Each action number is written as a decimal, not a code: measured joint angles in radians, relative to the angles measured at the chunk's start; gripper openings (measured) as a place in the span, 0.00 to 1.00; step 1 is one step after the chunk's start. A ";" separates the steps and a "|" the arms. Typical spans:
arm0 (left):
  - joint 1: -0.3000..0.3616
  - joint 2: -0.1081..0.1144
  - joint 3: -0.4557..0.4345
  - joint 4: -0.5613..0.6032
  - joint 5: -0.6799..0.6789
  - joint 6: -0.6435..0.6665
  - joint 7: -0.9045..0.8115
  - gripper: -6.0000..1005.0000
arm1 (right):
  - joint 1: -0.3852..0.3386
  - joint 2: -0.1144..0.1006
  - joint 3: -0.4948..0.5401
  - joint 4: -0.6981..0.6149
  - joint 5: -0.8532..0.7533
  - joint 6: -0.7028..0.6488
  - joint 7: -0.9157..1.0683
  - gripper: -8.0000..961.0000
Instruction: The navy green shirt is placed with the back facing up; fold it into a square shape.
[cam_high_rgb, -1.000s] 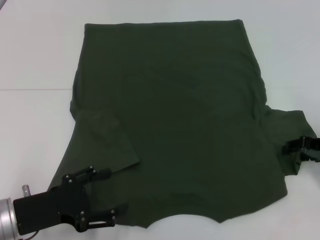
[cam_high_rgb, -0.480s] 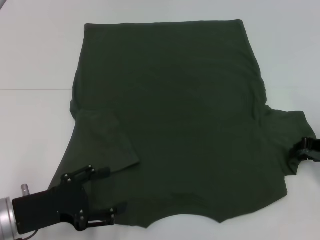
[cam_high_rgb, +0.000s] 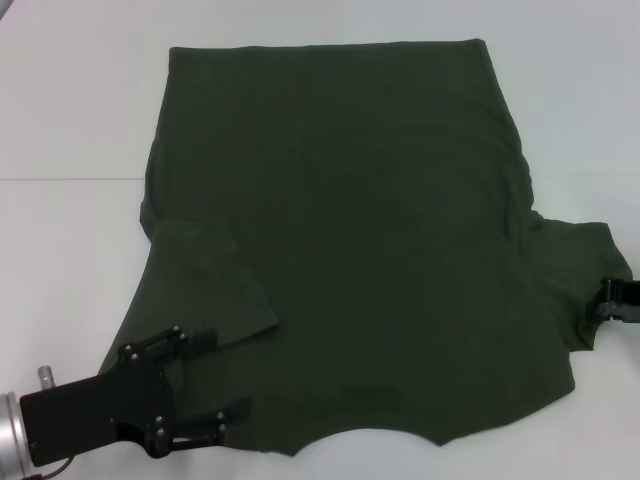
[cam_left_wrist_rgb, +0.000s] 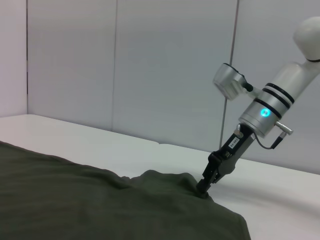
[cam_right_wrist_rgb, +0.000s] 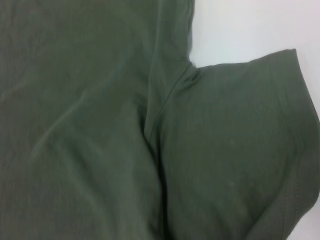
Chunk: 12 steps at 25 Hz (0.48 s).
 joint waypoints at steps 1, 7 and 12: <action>0.000 0.000 -0.002 0.000 0.000 0.000 0.000 0.93 | 0.000 0.000 0.000 0.000 0.000 0.000 0.000 0.10; 0.004 0.000 -0.004 0.000 0.000 -0.002 0.000 0.93 | -0.003 -0.002 -0.002 -0.003 0.000 0.000 -0.010 0.04; 0.006 0.000 -0.019 -0.001 0.000 -0.003 0.000 0.93 | -0.019 -0.003 -0.002 -0.045 0.003 -0.008 -0.014 0.04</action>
